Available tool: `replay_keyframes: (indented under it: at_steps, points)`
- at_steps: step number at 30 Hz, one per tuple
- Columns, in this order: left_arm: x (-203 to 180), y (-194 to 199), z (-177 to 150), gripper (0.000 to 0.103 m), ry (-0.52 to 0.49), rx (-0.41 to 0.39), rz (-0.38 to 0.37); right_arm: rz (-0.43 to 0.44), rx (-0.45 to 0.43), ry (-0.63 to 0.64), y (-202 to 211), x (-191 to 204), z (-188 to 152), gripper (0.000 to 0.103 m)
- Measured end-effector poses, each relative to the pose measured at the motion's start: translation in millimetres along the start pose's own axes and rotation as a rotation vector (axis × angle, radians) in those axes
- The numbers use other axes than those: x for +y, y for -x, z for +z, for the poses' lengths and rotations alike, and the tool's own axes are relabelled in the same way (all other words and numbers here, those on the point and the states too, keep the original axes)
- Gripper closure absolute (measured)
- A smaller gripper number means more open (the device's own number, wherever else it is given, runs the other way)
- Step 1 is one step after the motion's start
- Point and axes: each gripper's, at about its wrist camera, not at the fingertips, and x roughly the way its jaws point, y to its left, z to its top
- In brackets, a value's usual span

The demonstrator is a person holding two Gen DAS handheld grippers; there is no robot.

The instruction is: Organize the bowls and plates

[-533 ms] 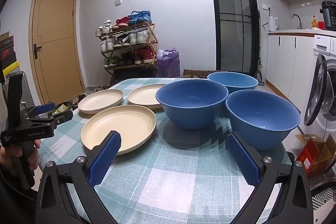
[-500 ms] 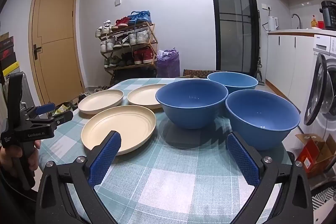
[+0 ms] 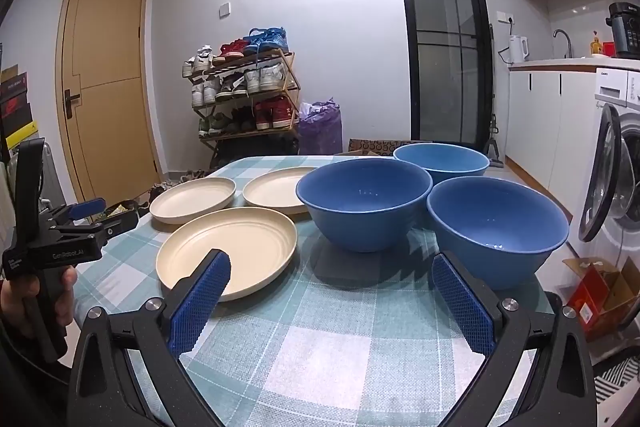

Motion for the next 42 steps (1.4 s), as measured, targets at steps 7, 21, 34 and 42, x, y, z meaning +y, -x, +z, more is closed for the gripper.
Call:
replay_keyframes:
  at_steps: [7,21,34,42]
  points:
    - [2.6,1.3,1.4,0.0,0.008,-0.01,0.012,0.007,-0.006,0.011,-2.4,3.7,-3.1,0.0]
    - [3.4,-0.6,0.7,0.0,0.02,-0.009,0.017,0.005,-0.018,0.021,-1.3,4.1,-3.6,0.0]
    - [4.4,-1.1,-0.5,0.0,0.022,-0.013,0.026,0.006,-0.022,0.02,0.4,4.3,-3.3,0.0]
    - [5.5,-1.4,-1.8,0.0,0.024,-0.01,0.026,0.005,-0.025,0.025,0.8,5.4,-2.8,0.0]
